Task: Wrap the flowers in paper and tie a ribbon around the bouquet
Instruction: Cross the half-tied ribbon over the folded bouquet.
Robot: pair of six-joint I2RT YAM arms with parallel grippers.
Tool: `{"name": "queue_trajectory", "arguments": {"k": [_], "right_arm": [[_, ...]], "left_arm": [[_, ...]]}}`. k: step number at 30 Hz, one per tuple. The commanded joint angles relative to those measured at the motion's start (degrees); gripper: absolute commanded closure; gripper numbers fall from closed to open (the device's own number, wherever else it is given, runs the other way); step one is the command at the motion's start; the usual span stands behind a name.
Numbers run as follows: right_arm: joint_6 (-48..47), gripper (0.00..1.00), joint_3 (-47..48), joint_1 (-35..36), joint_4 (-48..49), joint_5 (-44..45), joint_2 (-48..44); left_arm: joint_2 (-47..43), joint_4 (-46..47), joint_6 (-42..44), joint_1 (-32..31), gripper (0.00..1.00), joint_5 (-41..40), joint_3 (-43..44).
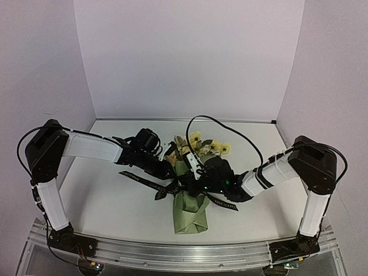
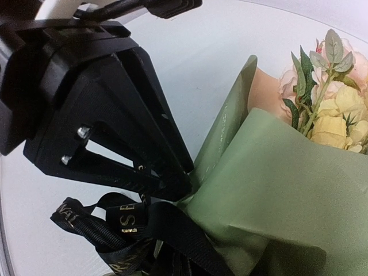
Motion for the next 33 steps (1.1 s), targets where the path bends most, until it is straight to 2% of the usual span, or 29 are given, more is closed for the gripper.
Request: {"name": "queue_trajectory", "arguments": {"k": [1, 12, 23, 27, 33], "right_arm": [[-0.36, 1.00, 1.81, 0.34, 1.89, -0.14, 1.08], [-0.24, 1.00, 1.93, 0.33, 1.88, 0.28, 1.56], [-1.10, 1.00, 1.82, 0.33, 1.89, -0.38, 1.35], [-1.68, 1.00, 1.25, 0.33, 1.80, -1.18, 1.04], [-1.70, 1.00, 0.70, 0.35, 1.77, -1.46, 1.04]], "left_arm": [[-1.74, 1.95, 0.70, -0.65, 0.82, 3.93, 1.25], [-5.31, 5.62, -0.15, -0.66, 0.82, 6.47, -1.96], [-5.04, 6.58, -0.71, -0.89, 0.80, 8.91, -2.44], [-6.43, 6.58, -0.62, -1.06, 0.76, 6.99, -3.29], [-6.38, 4.75, 0.32, -1.36, 0.66, 2.97, -2.91]]}}
